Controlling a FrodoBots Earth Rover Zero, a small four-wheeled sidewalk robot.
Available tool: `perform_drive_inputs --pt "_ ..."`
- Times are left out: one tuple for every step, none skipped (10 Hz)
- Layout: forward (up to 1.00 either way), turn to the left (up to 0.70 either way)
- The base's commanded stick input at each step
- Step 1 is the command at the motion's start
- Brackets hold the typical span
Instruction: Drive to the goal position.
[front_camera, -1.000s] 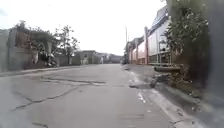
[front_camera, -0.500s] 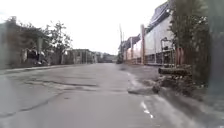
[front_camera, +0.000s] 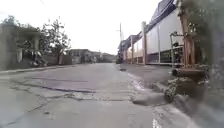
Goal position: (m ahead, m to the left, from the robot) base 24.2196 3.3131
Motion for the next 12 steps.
perform_drive_inputs --pt "1.0 0.0" --pt "1.0 0.0" --pt "1.0 0.0" --pt "1.0 0.0" --pt "1.0 0.0" --pt "1.0 0.0" --pt "1.0 0.0" --pt "1.0 0.0" --pt "1.0 0.0" --pt "1.0 0.0" --pt "1.0 0.0" --pt "1.0 0.0"
